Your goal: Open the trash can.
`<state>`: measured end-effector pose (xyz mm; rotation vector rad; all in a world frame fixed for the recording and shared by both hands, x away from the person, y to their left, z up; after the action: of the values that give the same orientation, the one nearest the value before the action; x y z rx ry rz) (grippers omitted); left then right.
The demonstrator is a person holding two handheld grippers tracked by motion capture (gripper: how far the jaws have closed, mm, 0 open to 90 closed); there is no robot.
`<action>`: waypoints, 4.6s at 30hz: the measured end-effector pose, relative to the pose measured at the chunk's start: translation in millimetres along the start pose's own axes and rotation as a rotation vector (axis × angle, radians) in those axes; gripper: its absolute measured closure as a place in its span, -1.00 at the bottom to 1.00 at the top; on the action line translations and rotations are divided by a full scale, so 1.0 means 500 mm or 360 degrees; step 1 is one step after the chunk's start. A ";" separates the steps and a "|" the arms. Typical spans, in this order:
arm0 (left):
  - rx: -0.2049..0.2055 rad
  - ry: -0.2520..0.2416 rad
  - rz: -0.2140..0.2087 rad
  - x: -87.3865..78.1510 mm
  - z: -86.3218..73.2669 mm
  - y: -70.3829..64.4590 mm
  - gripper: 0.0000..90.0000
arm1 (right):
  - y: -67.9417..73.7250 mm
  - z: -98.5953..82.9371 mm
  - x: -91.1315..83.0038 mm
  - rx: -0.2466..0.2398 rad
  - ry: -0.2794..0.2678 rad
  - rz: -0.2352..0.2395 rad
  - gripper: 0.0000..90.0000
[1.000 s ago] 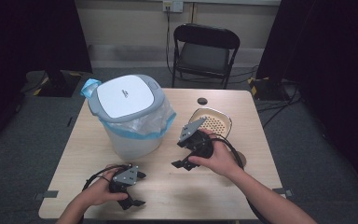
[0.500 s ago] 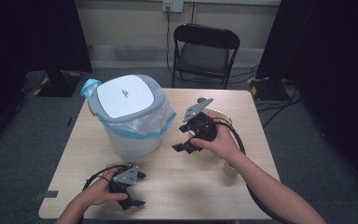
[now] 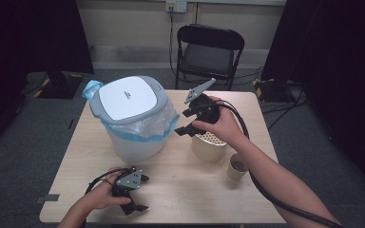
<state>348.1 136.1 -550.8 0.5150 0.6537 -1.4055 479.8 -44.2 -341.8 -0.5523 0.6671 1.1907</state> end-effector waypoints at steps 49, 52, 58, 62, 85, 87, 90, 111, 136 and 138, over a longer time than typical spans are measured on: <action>-0.0023 -0.0001 -0.0018 0.001 -0.001 -0.003 -1.00 | -0.157 0.157 -0.010 0.0109 -0.0015 -0.0171 -0.47; -0.0022 0.0000 -0.0019 0.001 -0.001 -0.003 -1.00 | -0.160 0.161 -0.007 0.0116 -0.0020 -0.0169 -0.44; 0.0003 0.0017 -0.0020 0.000 -0.002 -0.001 -1.00 | -0.176 0.169 0.007 0.0123 0.0000 -0.0187 -0.31; 0.0006 0.0016 -0.0023 0.000 -0.001 -0.001 -1.00 | -0.181 0.172 0.011 0.0138 0.0002 -0.0199 -0.31; 0.0008 0.0017 -0.0024 0.000 -0.001 0.000 -1.00 | -0.186 0.198 0.063 0.0181 -0.0004 -0.0215 0.18; 0.0009 0.0017 -0.0024 0.000 -0.001 0.000 -1.00 | -0.190 0.199 0.065 0.0188 -0.0011 -0.0218 0.17; 0.0009 0.0017 -0.0024 0.000 -0.001 0.000 -1.00 | -0.191 0.202 0.066 0.0212 -0.0024 -0.0212 0.17; 0.0009 0.0018 -0.0025 0.000 -0.002 0.000 -1.00 | -0.184 0.205 0.071 0.0219 0.0058 -0.0218 0.21; 0.0028 0.0019 -0.0007 -0.001 -0.001 0.002 -1.00 | -0.173 0.100 -0.033 0.0290 -0.0215 -0.0262 -0.65; 0.0028 0.0019 -0.0007 -0.001 -0.001 0.002 -1.00 | -0.169 0.084 -0.044 0.0305 -0.0240 -0.0244 -0.66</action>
<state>349.2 136.9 -550.8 0.5363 0.6530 -1.4142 563.4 -53.1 -293.3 -0.3422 0.5916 1.0016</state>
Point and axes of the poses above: each handheld gripper's, and its own axes: x roughly forward along the jaws, z roughly out of its top, y roughly to its left, the point moved 7 cm from there along x, roughly forward along the jaws, and after that the axes turned 3 degrees about -x, right-handed, at the moved point
